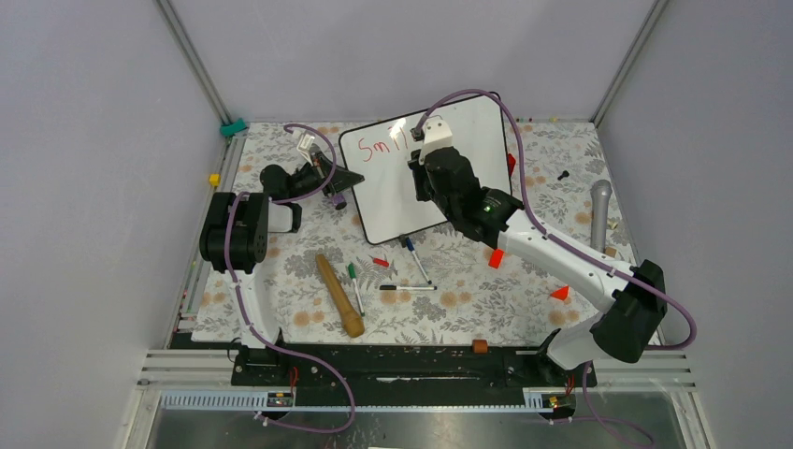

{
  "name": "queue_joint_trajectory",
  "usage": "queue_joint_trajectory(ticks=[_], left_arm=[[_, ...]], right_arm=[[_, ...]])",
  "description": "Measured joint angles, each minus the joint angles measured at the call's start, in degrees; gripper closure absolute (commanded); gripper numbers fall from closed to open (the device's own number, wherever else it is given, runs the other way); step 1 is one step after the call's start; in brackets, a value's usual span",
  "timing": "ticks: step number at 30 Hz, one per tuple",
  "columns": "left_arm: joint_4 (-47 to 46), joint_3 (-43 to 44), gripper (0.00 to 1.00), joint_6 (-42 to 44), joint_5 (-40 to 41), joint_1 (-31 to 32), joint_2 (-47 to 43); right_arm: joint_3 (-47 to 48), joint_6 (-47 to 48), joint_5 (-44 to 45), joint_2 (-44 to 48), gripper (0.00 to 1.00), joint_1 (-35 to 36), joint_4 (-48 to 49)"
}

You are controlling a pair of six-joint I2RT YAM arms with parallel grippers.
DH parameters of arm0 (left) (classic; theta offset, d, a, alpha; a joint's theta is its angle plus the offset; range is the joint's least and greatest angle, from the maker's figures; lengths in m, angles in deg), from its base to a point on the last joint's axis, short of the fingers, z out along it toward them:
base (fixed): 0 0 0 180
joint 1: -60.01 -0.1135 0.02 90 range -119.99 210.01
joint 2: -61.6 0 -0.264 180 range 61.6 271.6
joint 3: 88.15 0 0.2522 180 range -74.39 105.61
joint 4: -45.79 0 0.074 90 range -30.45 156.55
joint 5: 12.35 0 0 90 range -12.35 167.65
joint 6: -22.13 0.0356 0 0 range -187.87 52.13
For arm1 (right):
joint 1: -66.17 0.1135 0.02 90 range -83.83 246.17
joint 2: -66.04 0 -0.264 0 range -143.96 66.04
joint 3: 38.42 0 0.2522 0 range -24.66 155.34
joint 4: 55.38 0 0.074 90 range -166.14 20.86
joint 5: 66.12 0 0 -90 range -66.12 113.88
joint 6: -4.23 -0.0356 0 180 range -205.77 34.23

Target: Write a sentence on the whiteboard

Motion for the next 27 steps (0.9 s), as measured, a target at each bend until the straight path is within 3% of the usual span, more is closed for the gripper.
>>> queue_joint_trajectory(ticks=[10, 27], left_arm=[[0.02, 0.07, 1.0, -0.22, -0.04, 0.0, 0.0], [0.02, 0.07, 1.0, -0.2, -0.07, 0.0, 0.0]], right_arm=[[0.39, -0.31, -1.62, -0.81, 1.0, 0.0, -0.13], [13.11, 1.92, -1.55, -11.8, 1.0, 4.17, -8.83]])
